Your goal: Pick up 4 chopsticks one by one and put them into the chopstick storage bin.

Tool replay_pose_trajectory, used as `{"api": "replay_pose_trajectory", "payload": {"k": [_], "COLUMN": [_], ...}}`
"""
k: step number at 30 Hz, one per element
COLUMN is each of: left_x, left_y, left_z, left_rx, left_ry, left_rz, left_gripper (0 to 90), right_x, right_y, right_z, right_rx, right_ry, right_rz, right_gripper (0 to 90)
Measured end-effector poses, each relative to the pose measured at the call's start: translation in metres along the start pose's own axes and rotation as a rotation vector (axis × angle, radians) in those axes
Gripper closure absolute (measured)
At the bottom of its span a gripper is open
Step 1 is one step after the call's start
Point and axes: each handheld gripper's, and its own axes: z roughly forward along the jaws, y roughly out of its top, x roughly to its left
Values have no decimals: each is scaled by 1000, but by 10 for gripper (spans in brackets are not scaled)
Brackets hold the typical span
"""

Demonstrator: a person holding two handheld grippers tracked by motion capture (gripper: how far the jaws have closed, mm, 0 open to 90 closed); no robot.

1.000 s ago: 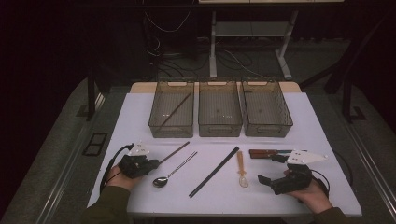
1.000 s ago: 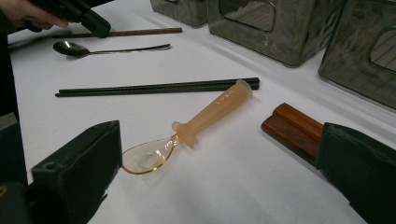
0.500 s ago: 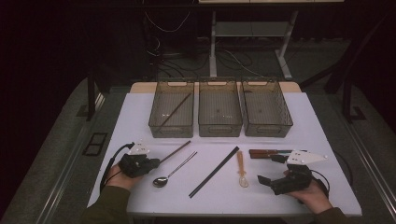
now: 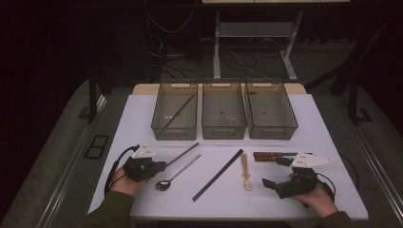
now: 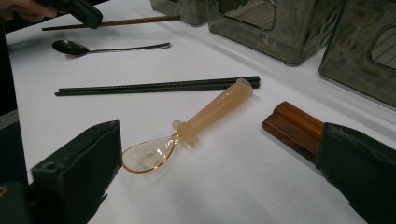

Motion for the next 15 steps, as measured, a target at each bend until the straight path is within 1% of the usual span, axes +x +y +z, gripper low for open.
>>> {"api": "replay_pose_trajectory", "payload": {"k": [4,7,11,12,13,15], "left_x": [-1,-2,-2,-2,-3,-3], "left_y": [2,4,6,6,7,8], "left_z": [-2,-4,-6,-7,-8,-10], "left_rx": [-25,-33,-56,-58,-66,-72], "left_ry": [-16,-22,-28,-31,-33,-34], "left_rz": [-8,-16,-56,-56,-67,-67], "left_gripper": [853,852,852,852,852,852], "right_x": [0,0,0,1,1,1], "right_y": [0,0,0,0,0,0], "right_z": [0,0,0,0,0,0], "right_rx": [0,-1,1,1,1,2], "right_ry": [0,0,-2,-2,-2,-2], "right_rz": [2,2,3,2,2,1], "right_gripper": [8,8,7,8,7,8]}}
